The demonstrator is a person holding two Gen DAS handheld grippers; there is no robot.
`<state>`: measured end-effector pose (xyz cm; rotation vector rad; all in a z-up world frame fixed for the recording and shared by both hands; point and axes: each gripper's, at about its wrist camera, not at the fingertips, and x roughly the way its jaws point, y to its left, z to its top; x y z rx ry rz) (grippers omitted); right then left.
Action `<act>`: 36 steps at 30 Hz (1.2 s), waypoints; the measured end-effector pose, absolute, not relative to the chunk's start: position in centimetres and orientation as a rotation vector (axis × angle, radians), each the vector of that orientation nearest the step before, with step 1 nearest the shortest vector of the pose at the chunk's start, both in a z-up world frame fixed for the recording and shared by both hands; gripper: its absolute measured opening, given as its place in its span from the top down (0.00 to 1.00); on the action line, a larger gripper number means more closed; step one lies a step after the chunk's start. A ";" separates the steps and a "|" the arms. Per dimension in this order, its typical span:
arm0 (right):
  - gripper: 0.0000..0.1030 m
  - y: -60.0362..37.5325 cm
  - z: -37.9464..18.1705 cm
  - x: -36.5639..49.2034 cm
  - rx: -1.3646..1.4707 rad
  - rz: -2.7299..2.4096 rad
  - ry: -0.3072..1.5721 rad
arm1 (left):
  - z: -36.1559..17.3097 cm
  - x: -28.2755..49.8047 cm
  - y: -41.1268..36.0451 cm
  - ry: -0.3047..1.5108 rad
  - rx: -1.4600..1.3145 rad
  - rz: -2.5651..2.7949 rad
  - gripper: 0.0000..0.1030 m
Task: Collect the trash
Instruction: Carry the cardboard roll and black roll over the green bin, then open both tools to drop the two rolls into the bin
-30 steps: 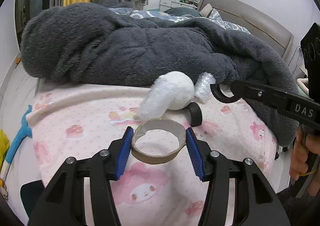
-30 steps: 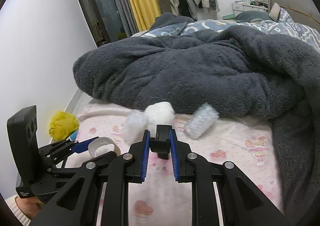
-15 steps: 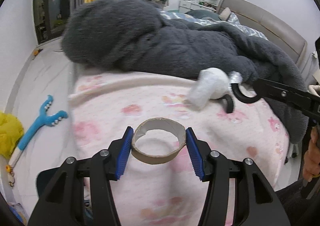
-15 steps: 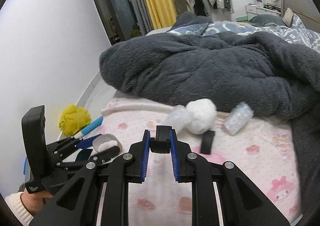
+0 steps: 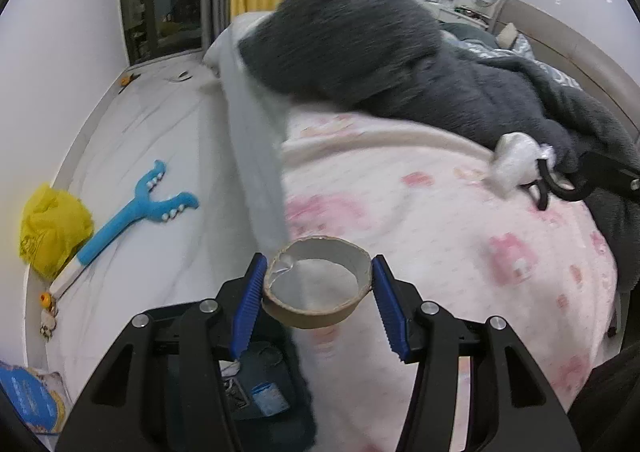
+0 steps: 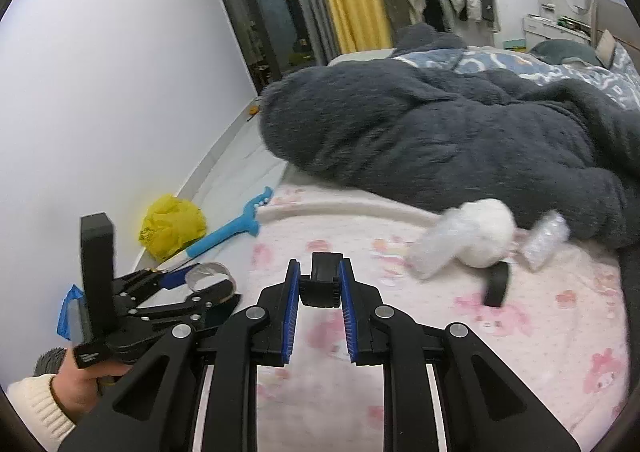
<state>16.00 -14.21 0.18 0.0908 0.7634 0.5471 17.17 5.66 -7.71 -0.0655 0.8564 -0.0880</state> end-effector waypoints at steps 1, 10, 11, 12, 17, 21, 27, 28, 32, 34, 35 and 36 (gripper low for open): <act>0.81 -13.6 0.2 15.9 0.087 0.557 0.764 | -7.9 17.0 6.2 0.860 -0.066 -0.081 0.45; 0.81 -7.7 -0.2 15.2 0.024 0.647 0.786 | -9.7 16.2 10.1 0.915 -0.090 -0.034 0.45; 0.81 -7.3 -0.3 15.1 0.023 0.652 0.787 | -9.8 16.2 10.3 0.920 -0.086 -0.031 0.45; 0.81 -6.6 -0.3 15.0 0.023 0.663 0.787 | -10.0 16.1 10.7 0.929 -0.085 -0.027 0.45; 0.81 -3.9 -0.9 14.9 0.001 0.706 0.800 | -11.5 15.9 12.4 0.984 -0.116 -0.022 0.45; 0.81 -2.0 -1.2 15.1 -0.007 0.733 0.805 | -13.2 15.8 13.6 1.038 -0.128 -0.008 0.45; 0.81 0.6 -1.8 15.1 -0.019 0.776 0.823 | -15.9 15.2 15.7 1.117 -0.145 0.024 0.45; 0.81 1.0 -2.0 15.2 -0.020 0.781 0.827 | -16.4 15.1 16.0 1.131 -0.151 0.029 0.45; 0.81 3.0 -2.7 15.3 -0.032 0.805 0.851 | -17.9 14.6 17.4 1.186 -0.175 0.036 0.45; 0.81 3.8 -3.2 15.4 -0.037 0.816 0.866 | -18.6 14.2 17.9 1.214 -0.178 0.040 0.45; 0.81 4.3 -3.4 15.4 -0.040 0.821 0.873 | -18.9 14.2 18.1 1.227 -0.180 0.040 0.45; 0.81 4.8 -3.6 15.5 -0.045 0.827 0.881 | -19.2 14.0 18.4 1.242 -0.184 0.038 0.45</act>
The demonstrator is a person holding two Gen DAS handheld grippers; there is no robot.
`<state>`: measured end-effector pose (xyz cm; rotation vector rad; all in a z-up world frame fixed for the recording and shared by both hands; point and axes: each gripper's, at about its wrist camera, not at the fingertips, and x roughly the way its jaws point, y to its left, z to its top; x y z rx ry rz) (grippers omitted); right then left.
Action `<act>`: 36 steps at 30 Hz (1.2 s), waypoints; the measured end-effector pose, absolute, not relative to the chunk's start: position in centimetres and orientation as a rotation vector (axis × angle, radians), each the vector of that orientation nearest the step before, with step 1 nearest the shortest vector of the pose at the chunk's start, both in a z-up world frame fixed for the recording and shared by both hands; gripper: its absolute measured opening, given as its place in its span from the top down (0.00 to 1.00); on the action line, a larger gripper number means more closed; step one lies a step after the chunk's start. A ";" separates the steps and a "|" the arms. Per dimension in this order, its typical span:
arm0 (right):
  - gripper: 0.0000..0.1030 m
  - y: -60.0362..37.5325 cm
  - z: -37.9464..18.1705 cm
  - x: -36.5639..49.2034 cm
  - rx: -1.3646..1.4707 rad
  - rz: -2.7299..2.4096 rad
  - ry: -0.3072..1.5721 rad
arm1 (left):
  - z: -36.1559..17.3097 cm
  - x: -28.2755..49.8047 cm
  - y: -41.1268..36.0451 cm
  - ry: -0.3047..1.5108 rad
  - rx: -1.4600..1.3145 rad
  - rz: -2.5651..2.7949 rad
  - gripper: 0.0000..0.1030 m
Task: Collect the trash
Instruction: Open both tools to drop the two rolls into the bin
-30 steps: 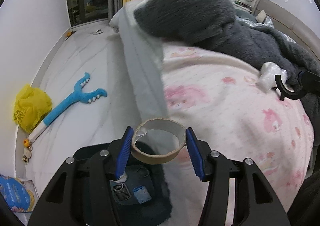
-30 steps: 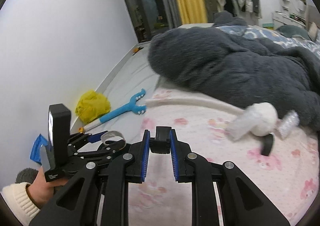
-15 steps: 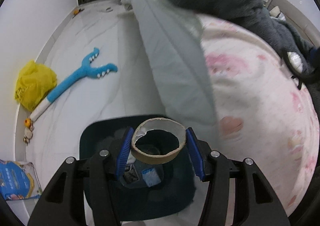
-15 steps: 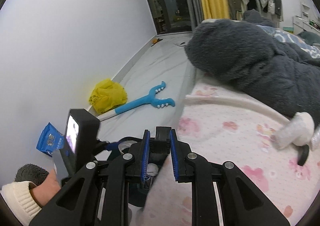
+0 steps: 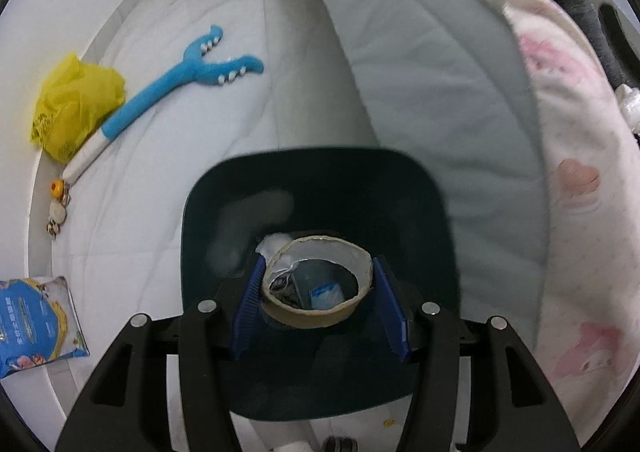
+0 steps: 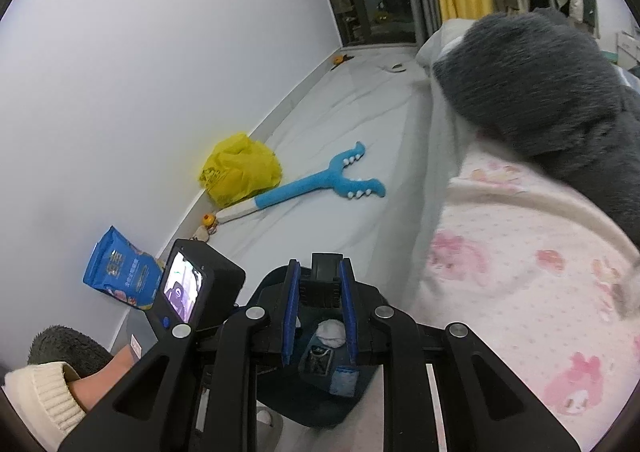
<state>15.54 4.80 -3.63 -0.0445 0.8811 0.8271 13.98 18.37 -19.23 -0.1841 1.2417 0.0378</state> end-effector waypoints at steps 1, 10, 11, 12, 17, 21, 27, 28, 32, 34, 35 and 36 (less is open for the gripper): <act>0.81 5.2 -3.8 15.6 -0.048 0.831 0.886 | -19.5 13.8 18.6 1.255 -0.185 0.036 0.44; 0.81 8.7 -5.5 15.9 -0.079 0.868 0.931 | -20.4 12.2 20.3 1.292 -0.196 0.026 0.28; 0.81 8.8 -5.7 15.9 -0.084 0.870 0.937 | -20.4 12.0 20.7 1.290 -0.194 0.030 0.28; 0.81 9.1 -6.0 16.0 -0.090 0.869 0.946 | -20.3 11.8 21.0 1.286 -0.194 0.034 0.28; 0.81 10.5 -7.6 16.5 -0.101 0.867 0.994 | -19.3 11.2 22.7 1.241 -0.199 0.051 0.28; 0.81 11.9 -9.3 16.6 -0.119 0.867 1.045 | -18.2 10.9 23.8 1.198 -0.204 0.065 0.28; 0.81 13.8 -12.6 16.7 -0.165 0.855 1.135 | -16.5 10.3 25.3 1.130 -0.215 0.081 0.30; 0.81 13.9 -13.0 16.7 -0.171 0.853 1.148 | -16.2 10.2 25.5 1.123 -0.209 0.089 0.31; 0.81 14.6 -15.2 16.6 -0.213 0.844 1.207 | -15.4 9.7 26.7 1.097 -0.222 0.108 0.37; 0.81 15.0 -16.2 16.6 -0.232 0.839 1.229 | -14.8 9.3 27.2 1.080 -0.229 0.109 0.39; 0.81 15.2 -16.7 16.5 -0.241 0.839 1.242 | -14.6 9.2 27.3 1.073 -0.231 0.109 0.40; 0.81 15.3 -17.2 16.3 -0.253 0.838 1.257 | -14.2 9.1 27.5 1.060 -0.236 0.108 0.41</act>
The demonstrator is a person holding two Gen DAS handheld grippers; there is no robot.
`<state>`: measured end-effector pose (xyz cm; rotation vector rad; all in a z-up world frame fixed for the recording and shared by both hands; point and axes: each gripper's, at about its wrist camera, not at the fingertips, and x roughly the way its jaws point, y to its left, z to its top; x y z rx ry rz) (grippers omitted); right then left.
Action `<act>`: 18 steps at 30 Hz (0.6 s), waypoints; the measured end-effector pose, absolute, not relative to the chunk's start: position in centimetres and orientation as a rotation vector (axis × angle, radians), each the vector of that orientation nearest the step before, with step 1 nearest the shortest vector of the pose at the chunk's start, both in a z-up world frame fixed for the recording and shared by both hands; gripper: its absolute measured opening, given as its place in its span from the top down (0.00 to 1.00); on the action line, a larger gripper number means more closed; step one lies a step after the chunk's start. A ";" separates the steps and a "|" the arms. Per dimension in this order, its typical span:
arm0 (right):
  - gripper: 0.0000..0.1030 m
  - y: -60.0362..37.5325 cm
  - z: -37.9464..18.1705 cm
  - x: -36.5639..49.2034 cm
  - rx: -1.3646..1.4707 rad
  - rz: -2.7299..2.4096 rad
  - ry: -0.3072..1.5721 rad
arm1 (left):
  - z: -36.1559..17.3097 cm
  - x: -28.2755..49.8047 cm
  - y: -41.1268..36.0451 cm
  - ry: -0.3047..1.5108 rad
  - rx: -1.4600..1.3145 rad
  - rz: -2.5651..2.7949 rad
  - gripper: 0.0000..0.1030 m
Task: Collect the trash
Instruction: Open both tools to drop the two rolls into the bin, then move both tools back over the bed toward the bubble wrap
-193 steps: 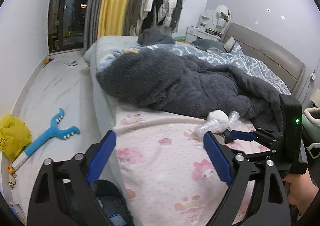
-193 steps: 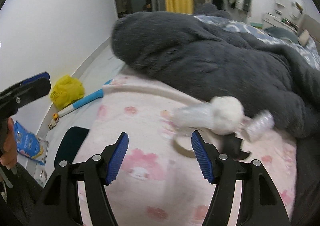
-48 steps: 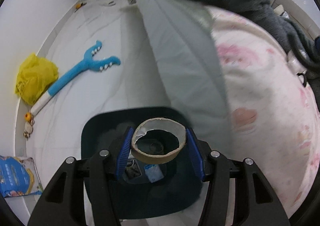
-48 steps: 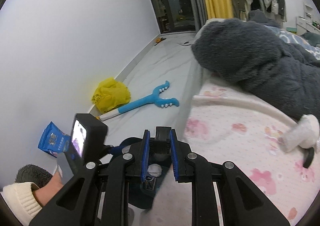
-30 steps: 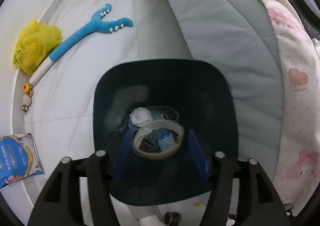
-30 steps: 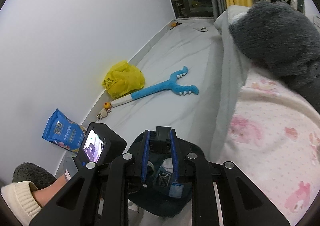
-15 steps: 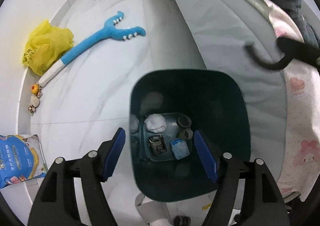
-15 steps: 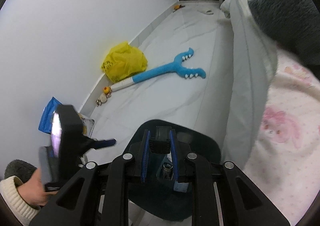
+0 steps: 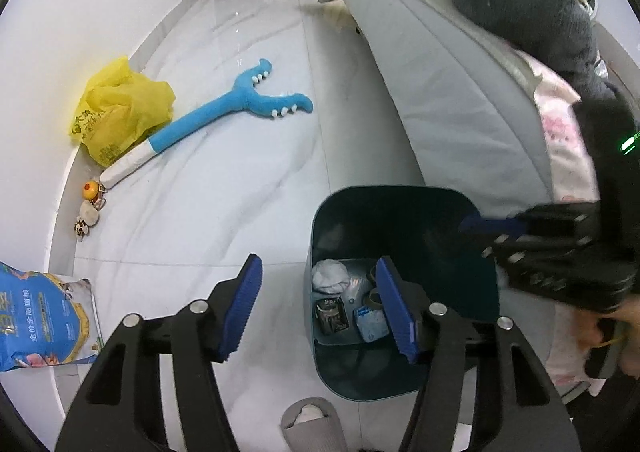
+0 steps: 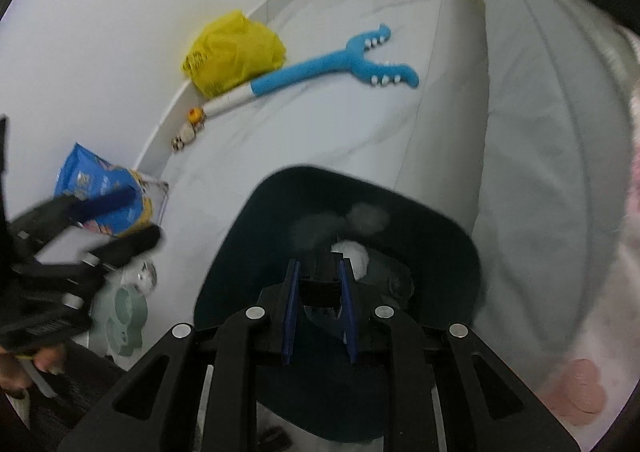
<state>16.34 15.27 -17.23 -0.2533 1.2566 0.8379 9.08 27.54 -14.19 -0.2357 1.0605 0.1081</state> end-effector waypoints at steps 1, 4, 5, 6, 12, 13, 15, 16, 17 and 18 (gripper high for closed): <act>0.81 15.5 -17.7 16.2 -0.266 0.840 1.272 | -14.0 8.9 27.7 1.054 -0.239 0.108 0.41; 0.81 16.2 -19.1 15.5 -0.322 0.836 1.304 | -13.1 8.6 27.7 1.040 -0.241 0.103 0.44; 0.81 16.4 -19.5 15.3 -0.341 0.831 1.310 | -12.8 8.4 27.5 1.035 -0.231 0.097 0.44; 0.81 16.5 -20.0 15.1 -0.360 0.824 1.319 | -12.5 8.4 27.2 1.030 -0.213 0.091 0.44; 0.65 16.0 -21.6 15.2 -0.395 0.768 1.379 | -10.7 8.3 26.5 0.990 -0.188 0.049 0.44; 0.56 15.9 -21.8 15.2 -0.396 0.759 1.388 | -10.3 8.3 26.4 0.980 -0.183 0.042 0.44; 0.44 15.5 -21.8 15.2 -0.384 0.746 1.395 | -9.5 8.3 26.1 0.962 -0.174 0.033 0.44; 0.44 15.4 -21.8 15.2 -0.378 0.744 1.397 | -9.3 8.4 26.0 0.955 -0.172 0.029 0.44; 0.41 15.3 -21.7 15.2 -0.371 0.743 1.401 | -9.0 8.5 25.9 0.949 -0.169 0.025 0.44; 0.34 15.1 -21.4 15.1 -0.362 0.743 1.400 | -8.5 8.5 25.7 0.937 -0.159 0.019 0.44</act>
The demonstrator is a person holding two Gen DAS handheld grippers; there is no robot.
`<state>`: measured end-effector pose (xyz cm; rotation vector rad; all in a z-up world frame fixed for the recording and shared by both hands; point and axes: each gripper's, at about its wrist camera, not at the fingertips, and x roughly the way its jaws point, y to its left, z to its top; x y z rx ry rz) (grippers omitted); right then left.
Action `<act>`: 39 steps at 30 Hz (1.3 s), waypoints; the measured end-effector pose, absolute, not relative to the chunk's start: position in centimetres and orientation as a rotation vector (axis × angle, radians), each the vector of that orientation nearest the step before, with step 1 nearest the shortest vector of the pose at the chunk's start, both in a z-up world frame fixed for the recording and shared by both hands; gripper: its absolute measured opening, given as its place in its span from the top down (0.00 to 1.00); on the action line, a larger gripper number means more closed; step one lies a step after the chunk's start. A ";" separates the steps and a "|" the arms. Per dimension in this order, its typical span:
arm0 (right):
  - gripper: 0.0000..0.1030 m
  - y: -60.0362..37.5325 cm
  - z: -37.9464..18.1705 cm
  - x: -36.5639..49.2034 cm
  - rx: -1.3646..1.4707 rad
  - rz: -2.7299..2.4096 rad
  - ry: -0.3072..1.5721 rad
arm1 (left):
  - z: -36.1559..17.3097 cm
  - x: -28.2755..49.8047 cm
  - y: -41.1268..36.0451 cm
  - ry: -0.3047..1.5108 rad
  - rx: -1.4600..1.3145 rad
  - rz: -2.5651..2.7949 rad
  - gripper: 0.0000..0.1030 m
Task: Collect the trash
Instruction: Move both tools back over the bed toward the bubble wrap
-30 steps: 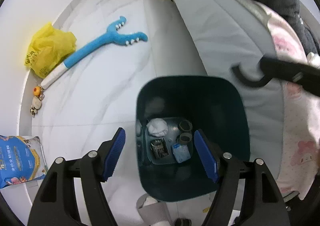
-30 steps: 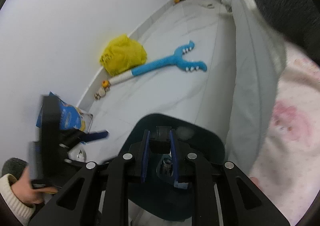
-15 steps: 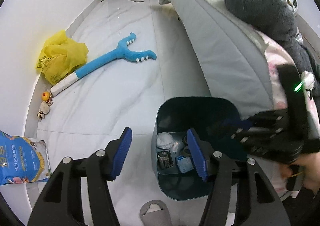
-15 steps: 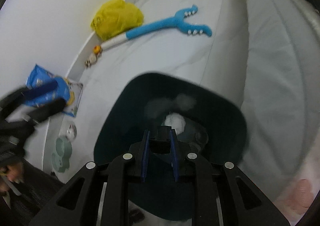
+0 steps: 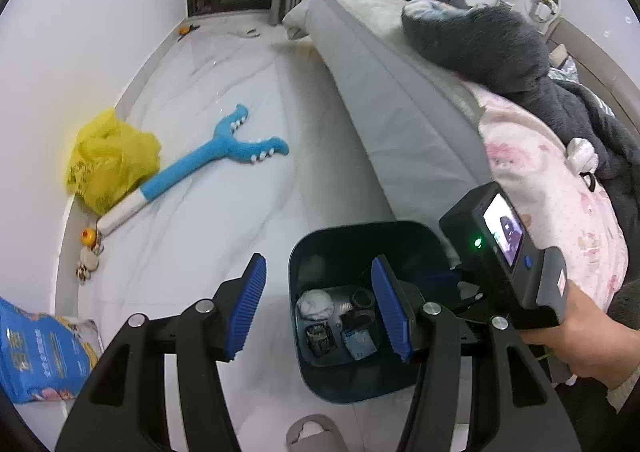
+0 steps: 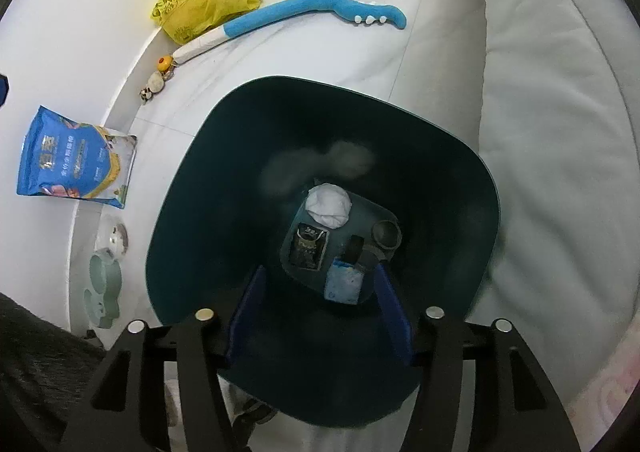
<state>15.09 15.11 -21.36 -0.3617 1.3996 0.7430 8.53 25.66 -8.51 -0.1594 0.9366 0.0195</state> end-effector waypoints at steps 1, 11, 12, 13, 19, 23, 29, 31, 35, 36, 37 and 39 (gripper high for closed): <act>0.30 15.0 -21.1 15.0 -0.355 0.739 1.395 | -8.3 8.6 25.6 0.930 -0.154 0.016 0.44; 0.09 13.6 -16.6 14.0 -0.319 0.804 1.313 | -5.3 8.8 24.8 0.857 -0.103 0.032 0.38; 0.06 13.4 -15.9 13.9 -0.309 0.818 1.297 | -5.0 8.9 24.7 0.852 -0.099 0.033 0.38; 0.04 13.2 -15.3 13.7 -0.303 0.829 1.283 | -4.8 8.9 24.6 0.847 -0.102 0.030 0.38; 0.03 11.6 -11.2 13.4 -0.261 0.838 1.183 | -3.1 9.5 23.5 0.815 -0.110 0.008 0.33; 0.03 9.8 -8.8 13.9 -0.219 0.814 1.106 | -1.7 10.1 22.4 0.781 -0.112 -0.010 0.29; 0.03 5.9 -5.1 15.3 -0.168 0.738 0.980 | 0.0 11.1 20.2 0.744 -0.113 -0.036 0.21; 0.03 4.5 -4.4 15.9 -0.167 0.707 0.951 | 0.3 11.5 19.4 0.739 -0.110 -0.044 0.20; 0.03 2.0 -3.4 16.5 -0.168 0.661 0.914 | 0.6 12.5 17.5 0.731 -0.107 -0.071 0.20; 0.03 1.2 -3.1 16.8 -0.167 0.649 0.907 | 0.8 12.7 17.2 0.728 -0.106 -0.078 0.19; 0.03 0.6 -2.9 17.0 -0.167 0.640 0.900 | 0.9 12.9 16.7 0.725 -0.104 -0.086 0.19; 0.03 -0.8 -2.5 17.3 -0.169 0.614 0.886 | 1.0 13.3 15.6 0.718 -0.100 -0.104 0.18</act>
